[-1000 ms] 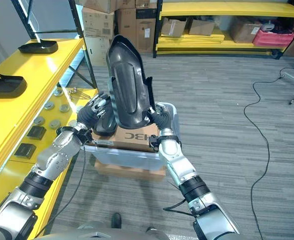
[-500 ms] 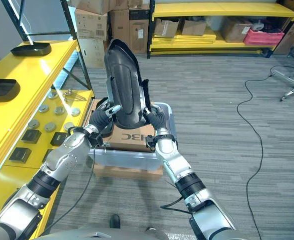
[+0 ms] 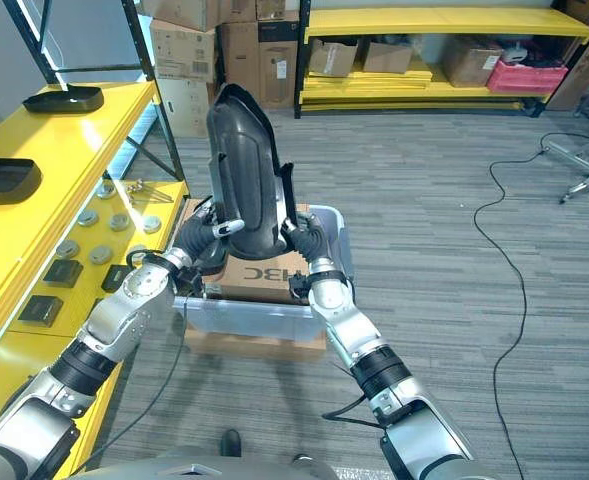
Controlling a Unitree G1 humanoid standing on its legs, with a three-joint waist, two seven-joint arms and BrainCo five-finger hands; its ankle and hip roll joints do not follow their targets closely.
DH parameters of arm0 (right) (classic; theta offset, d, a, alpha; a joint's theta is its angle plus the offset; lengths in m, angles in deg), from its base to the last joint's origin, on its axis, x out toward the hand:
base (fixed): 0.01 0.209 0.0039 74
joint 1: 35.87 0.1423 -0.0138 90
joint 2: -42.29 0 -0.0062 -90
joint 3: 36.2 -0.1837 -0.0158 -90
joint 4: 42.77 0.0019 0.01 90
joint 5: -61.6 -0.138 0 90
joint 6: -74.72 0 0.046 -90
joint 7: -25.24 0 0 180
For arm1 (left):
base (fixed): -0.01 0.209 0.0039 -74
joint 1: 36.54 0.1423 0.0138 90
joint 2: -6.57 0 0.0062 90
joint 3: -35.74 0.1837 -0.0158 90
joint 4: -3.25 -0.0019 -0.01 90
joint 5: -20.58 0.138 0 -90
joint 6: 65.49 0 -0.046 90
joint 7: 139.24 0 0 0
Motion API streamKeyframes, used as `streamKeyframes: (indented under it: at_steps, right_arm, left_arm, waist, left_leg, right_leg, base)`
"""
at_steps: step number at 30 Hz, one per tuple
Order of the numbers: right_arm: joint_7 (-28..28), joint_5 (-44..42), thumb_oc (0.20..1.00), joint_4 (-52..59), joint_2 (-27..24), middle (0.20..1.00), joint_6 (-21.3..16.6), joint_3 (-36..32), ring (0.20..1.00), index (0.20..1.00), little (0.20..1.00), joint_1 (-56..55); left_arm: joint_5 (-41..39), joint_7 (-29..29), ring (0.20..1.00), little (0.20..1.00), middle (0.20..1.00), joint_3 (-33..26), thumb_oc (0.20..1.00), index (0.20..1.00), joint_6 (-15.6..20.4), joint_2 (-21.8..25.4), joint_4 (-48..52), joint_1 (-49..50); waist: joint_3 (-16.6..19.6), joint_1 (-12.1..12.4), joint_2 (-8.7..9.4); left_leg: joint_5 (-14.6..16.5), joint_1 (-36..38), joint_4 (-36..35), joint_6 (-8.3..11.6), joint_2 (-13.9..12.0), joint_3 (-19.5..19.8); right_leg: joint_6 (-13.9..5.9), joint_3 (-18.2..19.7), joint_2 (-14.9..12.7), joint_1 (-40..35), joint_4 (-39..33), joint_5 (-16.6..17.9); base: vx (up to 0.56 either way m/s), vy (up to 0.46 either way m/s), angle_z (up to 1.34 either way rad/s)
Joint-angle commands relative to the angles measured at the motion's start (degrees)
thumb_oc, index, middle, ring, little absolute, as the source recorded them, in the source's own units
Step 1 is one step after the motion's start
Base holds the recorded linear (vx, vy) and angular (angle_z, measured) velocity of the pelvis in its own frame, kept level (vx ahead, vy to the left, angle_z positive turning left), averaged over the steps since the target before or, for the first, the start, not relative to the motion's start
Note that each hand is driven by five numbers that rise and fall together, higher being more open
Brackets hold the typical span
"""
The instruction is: Move parts from the plastic box to the shelf.
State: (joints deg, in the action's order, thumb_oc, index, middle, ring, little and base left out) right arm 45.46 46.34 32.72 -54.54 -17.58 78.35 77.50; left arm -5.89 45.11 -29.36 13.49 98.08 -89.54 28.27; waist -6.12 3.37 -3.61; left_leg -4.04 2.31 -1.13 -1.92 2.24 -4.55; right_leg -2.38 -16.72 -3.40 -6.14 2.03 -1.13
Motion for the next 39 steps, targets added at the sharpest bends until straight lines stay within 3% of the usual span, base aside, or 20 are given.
streamKeyframes:
  at_steps: [1, 10, 11, 12, 13, 17, 29, 36, 37, 38, 39]
  right_arm:
    - [-0.34, 3.44, 0.200, 1.42, 0.39, 0.200, -3.67, 1.19, 0.200, 0.200, 0.200, 7.82]
    - [-0.05, 3.87, 0.200, 1.46, 1.41, 0.200, -3.70, 3.08, 0.200, 0.200, 0.200, 8.61]
    - [-0.02, 3.83, 0.200, 1.42, 1.61, 0.200, -3.78, 3.30, 0.200, 0.200, 0.200, 8.71]
    - [0.18, 3.73, 0.200, 1.45, 1.79, 0.200, -3.71, 3.58, 0.200, 0.200, 0.200, 8.89]
    - [0.56, 3.60, 0.200, 1.56, 2.17, 0.200, -3.61, 3.99, 0.200, 0.200, 0.200, 9.06]
    - [1.38, 3.05, 0.200, 1.68, 2.65, 0.200, -3.45, 4.34, 0.200, 0.200, 0.200, 9.34]
    - [1.92, 2.31, 0.200, 0.95, 3.51, 0.200, -2.89, 4.43, 0.200, 0.200, 0.200, 9.26]
    - [0.94, 0.45, 0.200, 1.42, 3.52, 0.200, -2.43, 3.93, 0.200, 0.200, 0.200, 8.54]
    - [0.62, -0.71, 0.774, 1.70, 3.64, 0.774, -1.93, 3.84, 0.774, 0.774, 0.774, 8.32]
    - [0.73, -2.15, 1.000, 1.86, 3.82, 1.000, -1.55, 3.60, 1.000, 1.000, 1.000, 8.13]
    - [0.82, -2.50, 1.000, 1.86, 3.91, 1.000, -1.51, 3.57, 1.000, 1.000, 1.000, 8.09]
  left_arm:
    - [3.78, -1.68, 1.000, 1.000, 1.000, 3.34, 1.000, 1.000, 2.02, 0.16, 0.06, -7.21]
    - [2.56, -2.88, 1.000, 1.000, 1.000, 5.44, 1.000, 1.000, 0.27, -0.71, -3.41, -6.50]
    - [2.64, -3.05, 0.699, 0.699, 0.699, 5.83, 0.699, 0.699, 0.06, -0.83, -3.89, -6.46]
    - [2.33, -2.80, 0.335, 0.335, 0.335, 6.33, 0.335, 0.335, 0.14, -1.00, -4.34, -6.47]
    - [1.30, -2.78, 0.200, 0.200, 0.200, 6.85, 0.200, 0.200, -0.12, -1.43, -5.02, -6.36]
    - [-1.24, -1.76, 0.200, 0.200, 0.200, 7.14, 0.200, 0.200, -0.16, -2.13, -5.56, -5.98]
    - [2.21, -0.78, 0.200, 0.200, 0.200, 6.47, 0.200, 0.200, 2.11, -2.39, -6.11, -5.59]
    - [3.01, 2.62, 0.200, 0.200, 0.200, 5.83, 0.200, 0.200, 4.49, -1.96, -5.39, -5.03]
    - [3.55, 3.34, 0.200, 0.200, 0.200, 5.33, 0.200, 0.200, 5.08, -1.78, -5.13, -4.97]
    - [3.73, 3.81, 0.200, 0.200, 0.200, 4.77, 0.200, 0.200, 5.32, -1.50, -4.67, -4.89]
    - [3.70, 3.90, 0.200, 0.200, 0.200, 4.62, 0.200, 0.200, 5.39, -1.41, -4.55, -4.87]
  waist:
    - [4.03, 1.36, 2.70]
    - [4.13, 1.54, 2.54]
    - [4.10, 1.54, 2.55]
    - [4.03, 1.53, 2.55]
    - [3.98, 1.49, 2.52]
    - [3.94, 1.52, 2.44]
    - [3.78, 1.89, 2.52]
    - [3.71, 1.98, 2.61]
    - [3.66, 2.05, 2.63]
    - [3.63, 2.17, 2.64]
    - [3.62, 2.20, 2.64]
  left_leg:
    - [5.23, 1.11, 1.53, 1.67, -0.37, 0.16]
    - [5.07, 1.33, 1.02, 1.66, -0.36, 0.38]
    - [5.08, 1.31, 1.06, 1.68, -0.35, 0.36]
    - [5.13, 1.30, 1.13, 1.68, -0.35, 0.34]
    - [5.15, 1.37, 1.11, 1.67, -0.39, 0.30]
    - [5.20, 1.36, 1.12, 1.68, -0.38, 0.22]
    - [5.19, 1.61, 1.14, 1.63, -0.34, 0.41]
    - [5.22, 1.59, 1.16, 1.72, -0.32, 0.61]
    - [5.20, 1.62, 1.17, 1.75, -0.31, 0.68]
    - [5.20, 1.68, 1.13, 1.77, -0.32, 0.73]
    - [5.19, 1.70, 1.11, 1.78, -0.32, 0.76]
  right_leg:
    - [-5.68, 0.02, -2.90, 0.52, -1.59, 1.26]
    - [-5.79, 0.00, -2.88, 0.49, -1.75, 1.31]
    - [-5.79, 0.00, -2.88, 0.50, -1.73, 1.31]
    - [-5.79, -0.01, -2.89, 0.49, -1.68, 1.28]
    - [-5.80, -0.01, -2.91, 0.48, -1.63, 1.24]
    - [-5.83, -0.04, -2.95, 0.46, -1.64, 1.18]
    - [-5.65, -0.24, -2.90, 0.11, -1.49, 0.98]
    - [-5.66, -0.21, -2.89, 0.09, -1.54, 0.94]
    - [-5.64, -0.25, -2.91, 0.00, -1.60, 0.97]
    - [-5.63, -0.34, -2.92, -0.10, -1.68, 1.01]
    - [-5.63, -0.37, -2.92, -0.13, -1.71, 1.03]
  base:
    - [0.00, 0.000, 0.00]
    - [0.00, 0.000, 0.00]
    - [0.00, 0.000, 0.00]
    - [0.00, 0.000, 0.00]
    - [0.00, 0.000, 0.00]
    - [0.00, 0.000, 0.00]
    - [0.00, 0.000, 0.00]
    - [0.00, 0.000, 0.00]
    - [0.00, 0.000, 0.00]
    - [0.00, 0.000, 0.00]
    - [0.00, 0.000, 0.00]
